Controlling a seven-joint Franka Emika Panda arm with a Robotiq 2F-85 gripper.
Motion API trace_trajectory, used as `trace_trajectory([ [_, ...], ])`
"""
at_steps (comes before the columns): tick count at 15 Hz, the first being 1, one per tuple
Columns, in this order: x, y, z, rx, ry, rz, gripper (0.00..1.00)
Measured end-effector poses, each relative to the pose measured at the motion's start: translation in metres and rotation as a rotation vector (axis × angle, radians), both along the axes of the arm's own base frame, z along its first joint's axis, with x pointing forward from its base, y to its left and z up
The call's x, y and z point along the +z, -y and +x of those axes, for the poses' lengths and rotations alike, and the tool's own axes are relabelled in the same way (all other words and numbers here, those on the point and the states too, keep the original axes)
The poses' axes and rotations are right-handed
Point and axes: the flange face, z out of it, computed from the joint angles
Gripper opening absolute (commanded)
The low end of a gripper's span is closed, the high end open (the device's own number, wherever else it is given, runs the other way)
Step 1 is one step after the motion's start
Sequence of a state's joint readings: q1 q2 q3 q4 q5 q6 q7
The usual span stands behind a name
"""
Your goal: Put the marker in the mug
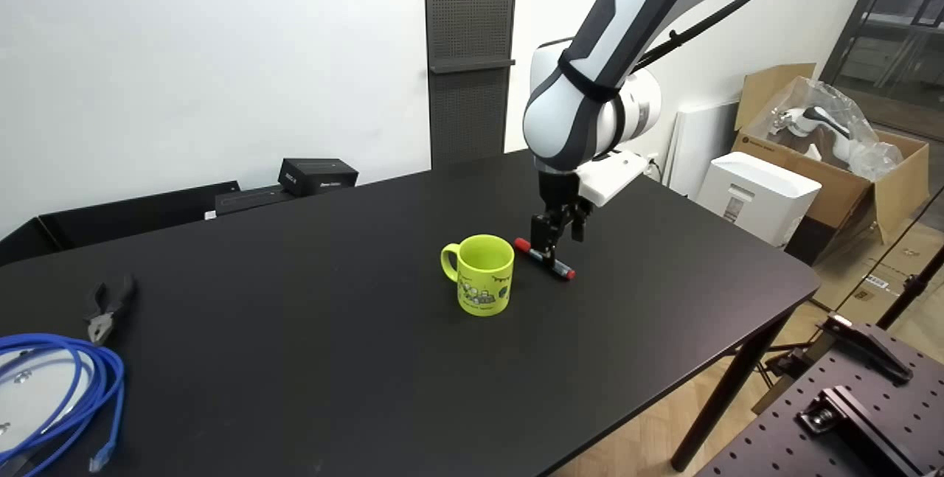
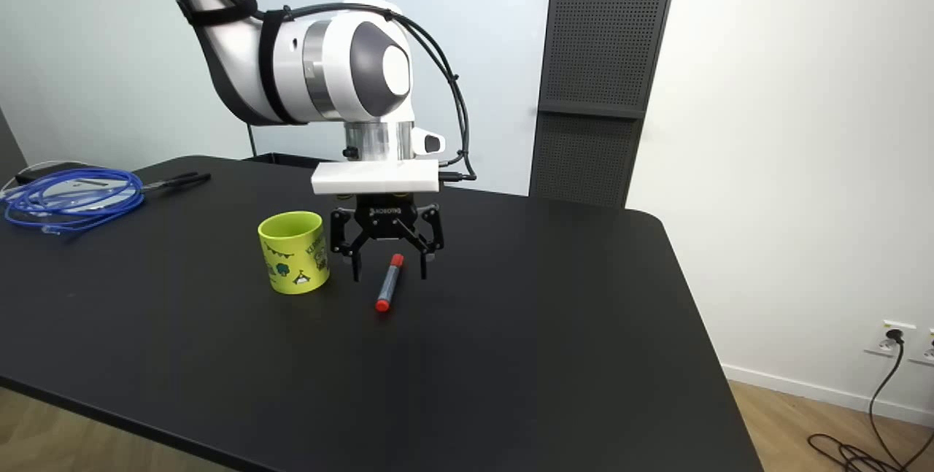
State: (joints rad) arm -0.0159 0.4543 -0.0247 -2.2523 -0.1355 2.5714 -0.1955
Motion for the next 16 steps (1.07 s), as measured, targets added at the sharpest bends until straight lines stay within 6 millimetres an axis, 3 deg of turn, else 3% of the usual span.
trace_trajectory([
  [10,-0.013,0.002,-0.003,-0.017,-0.022,-0.008,0.05],
  [11,-0.015,0.002,-0.003,-0.018,-0.026,-0.009,0.01],
  [12,-0.017,0.002,-0.003,-0.018,-0.029,-0.009,0.05],
  [16,-0.017,0.002,-0.002,-0.020,-0.037,-0.011,0.05],
])
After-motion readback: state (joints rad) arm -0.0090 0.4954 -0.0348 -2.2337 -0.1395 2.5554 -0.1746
